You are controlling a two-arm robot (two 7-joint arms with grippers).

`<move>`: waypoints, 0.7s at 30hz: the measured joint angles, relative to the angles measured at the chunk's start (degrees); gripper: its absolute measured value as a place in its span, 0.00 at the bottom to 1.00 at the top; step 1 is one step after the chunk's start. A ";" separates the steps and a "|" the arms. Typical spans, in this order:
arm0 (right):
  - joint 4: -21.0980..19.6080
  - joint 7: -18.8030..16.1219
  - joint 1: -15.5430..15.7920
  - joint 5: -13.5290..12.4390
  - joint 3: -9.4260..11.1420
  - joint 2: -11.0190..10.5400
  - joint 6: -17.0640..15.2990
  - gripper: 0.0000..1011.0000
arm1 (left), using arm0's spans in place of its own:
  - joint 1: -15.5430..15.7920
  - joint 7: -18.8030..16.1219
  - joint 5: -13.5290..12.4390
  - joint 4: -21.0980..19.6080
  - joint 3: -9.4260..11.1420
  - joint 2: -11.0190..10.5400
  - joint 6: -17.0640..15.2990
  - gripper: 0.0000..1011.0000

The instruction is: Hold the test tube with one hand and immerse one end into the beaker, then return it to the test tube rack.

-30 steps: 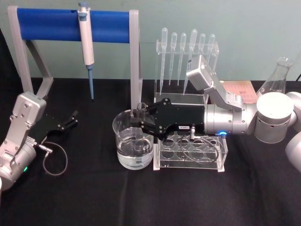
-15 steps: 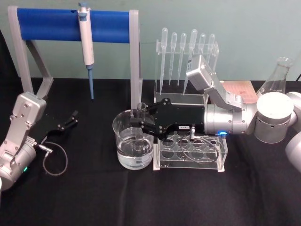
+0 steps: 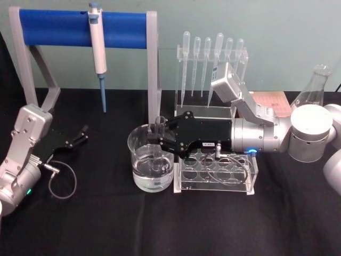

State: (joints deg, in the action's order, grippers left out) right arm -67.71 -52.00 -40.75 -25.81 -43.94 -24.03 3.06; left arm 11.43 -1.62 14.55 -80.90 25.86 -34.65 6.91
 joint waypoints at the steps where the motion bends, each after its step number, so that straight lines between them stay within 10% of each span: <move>1: 0.00 0.00 0.00 0.00 0.00 0.00 0.00 0.22 | 0.00 0.00 0.00 0.00 0.00 0.00 0.00 0.99; 21: 0.00 0.00 0.00 0.00 0.00 0.00 0.00 0.22 | 0.00 0.00 0.00 0.00 0.00 0.00 0.00 0.99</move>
State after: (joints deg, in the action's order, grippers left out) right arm -67.71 -52.01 -40.75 -25.81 -43.94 -24.03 3.06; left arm 11.43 -1.62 14.55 -80.90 25.86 -34.65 6.91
